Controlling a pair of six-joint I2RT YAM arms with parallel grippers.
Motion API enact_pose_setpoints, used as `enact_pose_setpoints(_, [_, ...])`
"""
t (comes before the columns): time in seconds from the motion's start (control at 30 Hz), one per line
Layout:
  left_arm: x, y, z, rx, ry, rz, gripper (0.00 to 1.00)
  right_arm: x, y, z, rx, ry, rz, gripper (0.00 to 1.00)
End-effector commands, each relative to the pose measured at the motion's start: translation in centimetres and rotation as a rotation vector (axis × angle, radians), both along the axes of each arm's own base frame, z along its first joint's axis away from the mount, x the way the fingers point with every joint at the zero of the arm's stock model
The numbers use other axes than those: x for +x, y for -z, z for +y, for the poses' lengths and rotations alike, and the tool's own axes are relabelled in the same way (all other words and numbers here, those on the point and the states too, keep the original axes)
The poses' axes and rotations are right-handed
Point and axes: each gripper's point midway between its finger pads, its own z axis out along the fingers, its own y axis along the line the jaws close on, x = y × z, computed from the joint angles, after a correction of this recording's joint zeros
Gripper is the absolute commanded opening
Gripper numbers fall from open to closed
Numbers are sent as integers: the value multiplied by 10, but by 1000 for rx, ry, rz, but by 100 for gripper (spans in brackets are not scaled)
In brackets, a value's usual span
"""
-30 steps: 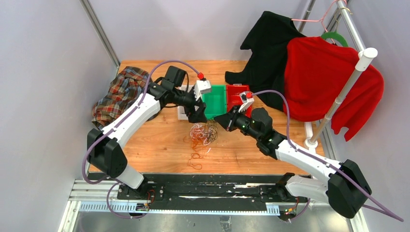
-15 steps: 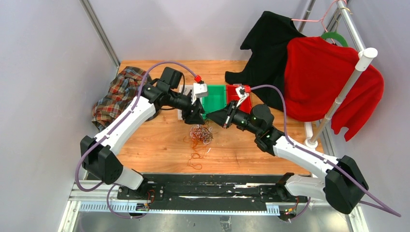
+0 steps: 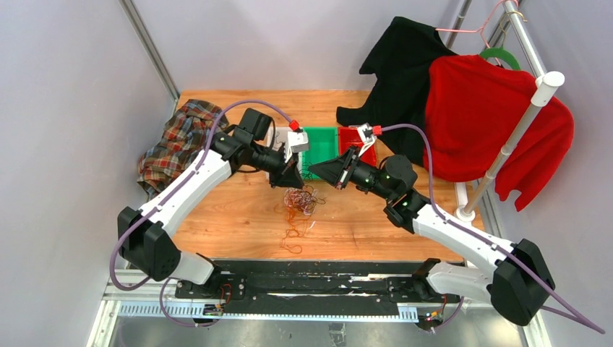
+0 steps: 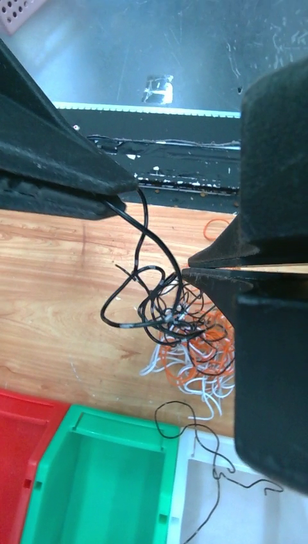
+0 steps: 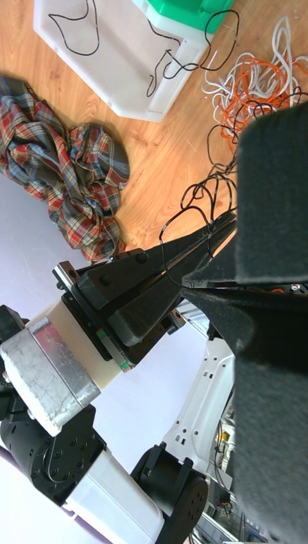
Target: Untangle the cables
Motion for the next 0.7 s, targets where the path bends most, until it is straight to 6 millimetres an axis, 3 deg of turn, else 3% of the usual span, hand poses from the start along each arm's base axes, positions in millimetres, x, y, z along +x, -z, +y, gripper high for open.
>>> enact_pose_setpoints(0.0, [-2,-32,-2,-44,-69,7,1,1,-26,-9,36,32,-56,1])
enact_pose_setpoints(0.23, [17,-74,14,-22,-269,-80,1,9,-13,-32,-72,164,-72,5])
enact_pose_setpoints(0.4, [6,-94,18,-58,-257,-113,1,7,-21,-34,-53,167,-91,1])
enact_pose_setpoints(0.43, [1,-93,17,-68,-227,-114,13,5,-24,-31,-42,146,-93,1])
enact_pose_setpoints(0.47, [-5,-91,15,-79,-186,-116,36,2,-29,-27,-29,118,-98,1])
enact_pose_setpoints(0.53, [-17,-87,15,-94,-95,-141,68,-4,-39,-19,-4,54,-106,1])
enact_pose_setpoints(0.57, [-21,-85,16,-92,-53,-178,78,-8,-45,-15,10,24,-116,1])
enact_pose_setpoints(0.67, [-22,-78,22,-67,11,-277,84,-14,-54,-10,6,-27,-136,0])
